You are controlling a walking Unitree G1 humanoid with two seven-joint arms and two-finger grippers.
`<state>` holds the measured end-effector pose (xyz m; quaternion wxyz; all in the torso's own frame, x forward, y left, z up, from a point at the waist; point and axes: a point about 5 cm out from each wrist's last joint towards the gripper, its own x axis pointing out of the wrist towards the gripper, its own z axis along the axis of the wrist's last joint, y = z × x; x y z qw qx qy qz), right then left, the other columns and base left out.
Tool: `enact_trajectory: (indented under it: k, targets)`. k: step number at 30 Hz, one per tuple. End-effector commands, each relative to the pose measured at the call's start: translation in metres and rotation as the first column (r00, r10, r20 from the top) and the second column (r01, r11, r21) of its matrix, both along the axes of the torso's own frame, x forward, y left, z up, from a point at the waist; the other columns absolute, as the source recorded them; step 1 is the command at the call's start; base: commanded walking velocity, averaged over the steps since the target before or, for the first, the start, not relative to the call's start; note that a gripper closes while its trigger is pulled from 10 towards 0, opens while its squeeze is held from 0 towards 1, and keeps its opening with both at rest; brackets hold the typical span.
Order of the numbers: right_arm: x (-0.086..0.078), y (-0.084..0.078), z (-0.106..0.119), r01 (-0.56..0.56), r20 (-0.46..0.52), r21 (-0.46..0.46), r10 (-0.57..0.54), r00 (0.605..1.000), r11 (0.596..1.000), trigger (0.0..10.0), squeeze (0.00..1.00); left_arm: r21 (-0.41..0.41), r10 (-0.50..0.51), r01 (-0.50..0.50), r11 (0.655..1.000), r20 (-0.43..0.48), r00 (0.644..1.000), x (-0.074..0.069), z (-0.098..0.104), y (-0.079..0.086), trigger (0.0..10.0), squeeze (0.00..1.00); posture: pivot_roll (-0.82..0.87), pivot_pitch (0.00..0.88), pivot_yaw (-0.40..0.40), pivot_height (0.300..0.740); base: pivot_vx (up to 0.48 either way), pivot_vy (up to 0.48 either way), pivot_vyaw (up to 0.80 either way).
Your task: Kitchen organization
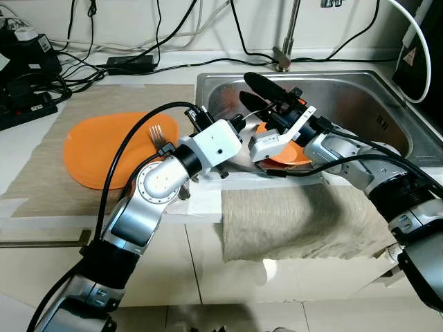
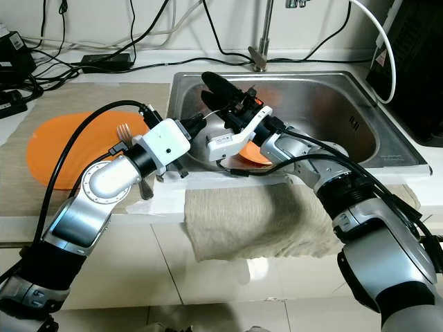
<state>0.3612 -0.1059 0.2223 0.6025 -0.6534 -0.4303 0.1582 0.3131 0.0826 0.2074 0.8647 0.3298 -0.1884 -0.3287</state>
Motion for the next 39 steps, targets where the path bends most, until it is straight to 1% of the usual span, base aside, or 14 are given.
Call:
enact_trajectory:
  k: [1, 6, 14, 17, 18, 20, 21, 24, 29, 31, 35, 36, 38, 39]
  targets:
    - [0.004, -0.003, 0.014, 0.013, 0.012, 0.041, -0.014, 1.000, 0.999, 0.0, 0.47, 0.044, 0.025, -0.026, 0.999, 0.017, 1.000, 0.005, 0.000, 0.007, 0.0, 0.00, 0.00, 0.000, 0.046, 0.740, 0.000, 0.000, 0.00]
    - [0.005, -0.005, 0.013, 0.030, -0.018, 0.055, -0.029, 0.999, 0.998, 0.0, 0.47, 0.080, 0.042, -0.049, 0.996, 0.087, 0.995, 0.007, 0.005, 0.011, 0.0, 0.00, 0.00, 0.000, 0.046, 0.740, 0.000, 0.000, 0.00]
    - [0.009, -0.009, 0.009, 0.078, -0.094, 0.070, -0.071, 0.993, 0.994, 0.0, 0.47, 0.095, 0.073, -0.090, 0.991, 0.171, 0.983, 0.013, 0.016, 0.019, 0.0, 0.00, 0.00, 0.000, 0.044, 0.740, 0.000, 0.000, 0.00]
    - [0.015, -0.013, 0.003, 0.146, -0.220, 0.148, -0.111, 0.969, 0.978, 0.0, 0.47, 0.151, 0.096, -0.154, 0.977, 0.338, 0.936, 0.015, 0.028, 0.023, 0.0, 0.00, -0.01, 0.000, 0.044, 0.740, 0.000, 0.000, 0.00]
    - [0.015, -0.013, 0.003, 0.146, -0.220, 0.148, -0.111, 0.969, 0.978, 0.0, 0.47, 0.151, 0.096, -0.154, 0.977, 0.338, 0.936, 0.015, 0.028, 0.023, 0.0, 0.00, -0.01, 0.000, 0.044, 0.740, 0.000, 0.000, 0.00]
    - [0.016, -0.014, 0.000, 0.169, -0.270, 0.180, -0.117, 0.956, 0.969, 0.0, 0.47, 0.191, 0.098, -0.195, 0.962, 0.427, 0.899, 0.016, 0.034, 0.026, 0.0, 0.00, 0.00, 0.000, 0.042, 0.740, 0.000, 0.000, 0.00]
    - [0.017, -0.014, -0.005, 0.191, -0.326, 0.203, -0.117, 0.938, 0.960, 0.0, 0.47, 0.216, 0.100, -0.234, 0.948, 0.495, 0.863, 0.017, 0.040, 0.031, 0.0, 0.00, 0.00, 0.000, 0.042, 0.740, 0.000, 0.000, 0.00]
    - [0.018, -0.013, -0.013, 0.225, -0.413, 0.239, -0.111, 0.904, 0.945, 0.0, 0.47, 0.260, 0.081, -0.266, 0.928, 0.556, 0.827, 0.020, 0.045, 0.036, 0.0, 0.00, 0.00, 0.000, 0.042, 0.740, 0.000, 0.000, 0.00]
    - [0.018, -0.013, -0.019, 0.252, -0.481, 0.267, -0.098, 0.871, 0.930, 0.0, 0.48, 0.284, 0.069, -0.284, 0.916, 0.584, 0.808, 0.021, 0.045, 0.038, 0.0, 0.00, 0.00, 0.000, 0.044, 0.740, 0.000, 0.000, 0.00]
    - [0.018, -0.012, -0.024, 0.268, -0.532, 0.290, -0.078, 0.843, 0.919, 0.0, 0.47, 0.298, 0.060, -0.308, 0.903, 0.623, 0.780, 0.022, 0.045, 0.039, 0.0, 0.00, 0.00, 0.000, 0.045, 0.740, 0.000, 0.000, 0.00]
    - [0.017, -0.012, -0.026, 0.269, -0.554, 0.290, -0.068, 0.830, 0.918, 0.0, 0.48, 0.303, 0.056, -0.336, 0.892, 0.662, 0.747, 0.024, 0.046, 0.041, 0.0, 0.00, 0.00, 0.000, 0.045, 0.740, 0.000, 0.000, 0.00]
    - [0.016, -0.012, -0.026, 0.268, -0.556, 0.289, -0.066, 0.828, 0.919, 0.0, 0.48, 0.300, 0.061, -0.341, 0.891, 0.665, 0.744, 0.025, 0.046, 0.041, 10.0, 0.00, 0.00, 0.000, 0.045, 0.740, 0.000, 0.000, 0.00]
    - [0.016, -0.011, -0.026, 0.267, -0.560, 0.288, -0.064, 0.826, 0.920, 0.0, 0.48, 0.299, 0.063, -0.343, 0.890, 0.667, 0.743, 0.026, 0.046, 0.042, 10.0, 0.00, 0.00, 0.000, 0.044, 0.740, 0.000, 0.000, 0.00]
    - [0.016, -0.011, -0.026, 0.264, -0.561, 0.286, -0.062, 0.826, 0.921, 0.0, 0.48, 0.294, 0.067, -0.341, 0.893, 0.662, 0.747, 0.026, 0.045, 0.042, 10.0, 0.05, 0.00, 0.000, 0.044, 0.740, 0.000, 0.000, 0.00]
